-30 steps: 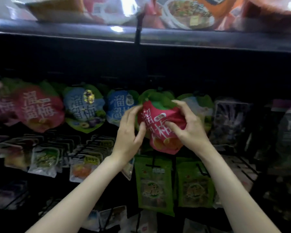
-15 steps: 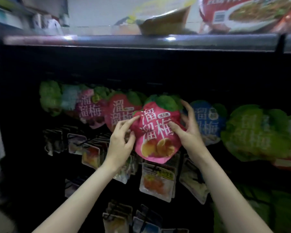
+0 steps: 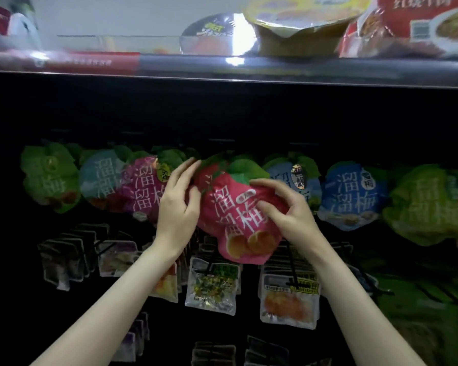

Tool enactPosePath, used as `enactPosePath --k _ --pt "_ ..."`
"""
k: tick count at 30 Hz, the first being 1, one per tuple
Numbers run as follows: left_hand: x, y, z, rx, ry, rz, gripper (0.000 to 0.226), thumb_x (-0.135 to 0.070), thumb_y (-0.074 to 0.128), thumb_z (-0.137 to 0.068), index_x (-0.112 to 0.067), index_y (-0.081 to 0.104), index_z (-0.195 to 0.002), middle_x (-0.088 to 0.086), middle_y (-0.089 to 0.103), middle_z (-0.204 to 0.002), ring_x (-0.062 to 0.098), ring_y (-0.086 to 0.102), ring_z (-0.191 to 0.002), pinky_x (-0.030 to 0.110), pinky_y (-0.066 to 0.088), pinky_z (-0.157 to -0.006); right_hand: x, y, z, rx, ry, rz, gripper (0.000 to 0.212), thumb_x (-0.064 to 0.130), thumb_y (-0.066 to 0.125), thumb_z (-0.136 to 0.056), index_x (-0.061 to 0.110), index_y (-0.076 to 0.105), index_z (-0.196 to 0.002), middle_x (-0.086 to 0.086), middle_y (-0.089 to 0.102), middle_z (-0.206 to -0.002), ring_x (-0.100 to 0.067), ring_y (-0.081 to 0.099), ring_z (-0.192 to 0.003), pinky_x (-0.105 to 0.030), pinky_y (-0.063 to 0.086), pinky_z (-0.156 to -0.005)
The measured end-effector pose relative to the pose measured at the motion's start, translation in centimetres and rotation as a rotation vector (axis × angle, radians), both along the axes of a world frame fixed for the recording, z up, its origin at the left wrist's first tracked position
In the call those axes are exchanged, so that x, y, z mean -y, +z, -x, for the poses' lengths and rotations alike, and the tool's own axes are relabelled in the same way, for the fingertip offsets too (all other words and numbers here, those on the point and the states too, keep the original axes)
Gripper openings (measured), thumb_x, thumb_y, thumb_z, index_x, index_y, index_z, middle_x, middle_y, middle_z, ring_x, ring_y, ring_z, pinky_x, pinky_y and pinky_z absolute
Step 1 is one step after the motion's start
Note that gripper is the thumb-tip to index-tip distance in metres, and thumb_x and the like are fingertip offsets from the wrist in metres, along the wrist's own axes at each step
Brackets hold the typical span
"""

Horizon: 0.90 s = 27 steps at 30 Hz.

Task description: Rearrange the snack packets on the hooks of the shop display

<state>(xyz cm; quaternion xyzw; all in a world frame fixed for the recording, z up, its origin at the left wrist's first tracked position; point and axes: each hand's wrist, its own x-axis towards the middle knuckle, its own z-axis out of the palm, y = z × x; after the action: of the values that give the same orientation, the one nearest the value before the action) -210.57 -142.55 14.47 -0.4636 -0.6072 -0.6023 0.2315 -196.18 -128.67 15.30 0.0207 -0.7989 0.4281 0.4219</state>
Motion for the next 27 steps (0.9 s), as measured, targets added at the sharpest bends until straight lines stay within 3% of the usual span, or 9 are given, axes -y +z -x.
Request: enactPosePath --k 2,4,6,8,13,22,27 --pt "-0.6 0.7 -0.1 -0.043 -0.057 0.001 0.043 -0.012 0.040 -0.094 -0.027 0.040 -0.134 -0.013 0.036 -0.140 -0.017 0.028 -0.126 0.005 0.023 -0.104 0.2 0.8 0.8 -0.025 -0.033 -0.003 0.032 0.005 0.056 -0.091 0.029 0.059 -0.112 0.006 0.056 -0.117 -0.003 0.056 -0.105 -0.018 0.052 -0.077" --pt "-1.3 1.4 0.2 -0.088 -0.086 0.040 0.046 -0.016 0.038 -0.091 -0.026 0.039 -0.136 -0.014 0.033 -0.141 -0.003 0.029 -0.132 0.017 0.025 -0.111 0.0 1.7 1.4 -0.027 -0.078 0.004 0.031 0.005 0.056 -0.091 0.026 0.059 -0.114 0.007 0.057 -0.115 -0.003 0.057 -0.103 -0.018 0.053 -0.077" --pt "-1.8 1.8 1.0 -0.114 -0.065 0.091 0.047 -0.013 0.040 -0.091 -0.023 0.041 -0.137 -0.013 0.033 -0.141 0.016 0.036 -0.133 0.037 0.030 -0.112 -0.9 2.5 0.8 -0.029 -0.136 -0.017 0.033 0.001 0.058 -0.089 0.026 0.060 -0.110 0.013 0.058 -0.109 0.007 0.057 -0.097 -0.013 0.050 -0.077" --pt "-1.9 1.7 2.4 -0.102 -0.023 0.136 0.047 -0.008 0.042 -0.092 -0.020 0.043 -0.137 -0.005 0.035 -0.144 0.023 0.036 -0.133 0.048 0.032 -0.110 -2.2 3.1 -0.7 -0.017 -0.194 -0.041 0.037 -0.004 0.058 -0.085 0.028 0.061 -0.103 0.014 0.060 -0.104 0.014 0.057 -0.090 -0.010 0.049 -0.075" --pt "-2.1 -0.4 3.8 -0.096 0.043 0.264 0.047 -0.002 0.045 -0.093 -0.018 0.043 -0.137 0.005 0.032 -0.148 0.022 0.024 -0.138 0.038 0.022 -0.114 -3.8 3.2 -3.5 -0.039 -0.314 -0.038 0.036 -0.007 0.059 -0.083 0.027 0.062 -0.096 0.013 0.062 -0.098 0.011 0.059 -0.083 -0.010 0.049 -0.068" --pt "-1.7 -1.2 4.1 -0.030 -0.001 0.250 0.052 0.004 0.045 -0.091 -0.021 0.043 -0.137 0.004 0.028 -0.146 0.019 0.027 -0.136 0.034 0.027 -0.113 -1.6 2.4 -1.9 -0.013 -0.171 0.056 0.029 0.002 0.061 -0.086 0.027 0.065 -0.099 0.006 0.062 -0.107 -0.004 0.064 -0.090 -0.020 0.053 -0.063" --pt "0.0 -1.7 4.5 -0.020 -0.068 0.294 0.056 0.005 0.046 -0.091 -0.023 0.041 -0.140 -0.005 0.044 -0.128 0.010 0.042 -0.121 0.005 0.031 -0.099 -0.8 1.5 -0.7 -0.023 -0.159 0.136 0.030 0.002 0.062 -0.085 0.031 0.065 -0.095 0.010 0.062 -0.102 -0.010 0.063 -0.091 -0.022 0.056 -0.064"
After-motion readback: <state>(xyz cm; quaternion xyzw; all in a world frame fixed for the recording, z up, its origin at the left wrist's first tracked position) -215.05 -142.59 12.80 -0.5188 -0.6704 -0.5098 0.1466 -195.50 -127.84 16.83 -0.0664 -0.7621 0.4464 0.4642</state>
